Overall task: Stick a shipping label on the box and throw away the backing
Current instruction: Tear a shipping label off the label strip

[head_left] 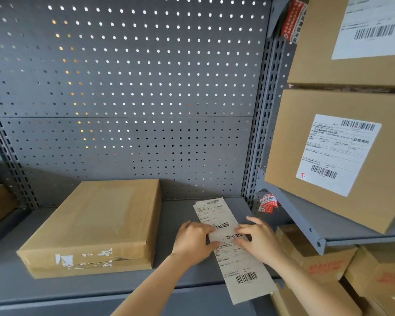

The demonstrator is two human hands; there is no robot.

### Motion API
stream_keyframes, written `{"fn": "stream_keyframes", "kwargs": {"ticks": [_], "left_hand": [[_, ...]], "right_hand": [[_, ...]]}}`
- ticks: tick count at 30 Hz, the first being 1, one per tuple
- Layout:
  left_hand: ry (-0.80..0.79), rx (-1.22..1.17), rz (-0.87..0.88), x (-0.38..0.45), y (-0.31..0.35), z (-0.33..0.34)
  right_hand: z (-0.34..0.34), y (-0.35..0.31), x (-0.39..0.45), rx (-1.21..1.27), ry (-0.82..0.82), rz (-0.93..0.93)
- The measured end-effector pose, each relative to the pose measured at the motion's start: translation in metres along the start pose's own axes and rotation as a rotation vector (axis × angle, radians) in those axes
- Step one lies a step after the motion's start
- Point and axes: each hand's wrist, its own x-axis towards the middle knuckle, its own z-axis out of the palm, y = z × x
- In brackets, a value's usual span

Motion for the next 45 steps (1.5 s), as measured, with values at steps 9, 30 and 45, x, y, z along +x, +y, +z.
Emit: {"fn": "stream_keyframes", "kwargs": {"ticks": [9,30,45], "left_hand": [[0.180,-0.031,-0.022,0.003,0.000,-0.001],[0.318,-0.073,0.156,0.019,0.000,-0.082],[0.232,0.267,0.304,0.050,-0.015,-0.160]], "right_hand": [[-0.007,-0.012,-0.001,0.062,0.032,0.115],[-0.071,-0.061,0.053,0.641,0.101,0.014],[-0.101,-0.101,0.068,0.371,-0.040,-0.247]]}}
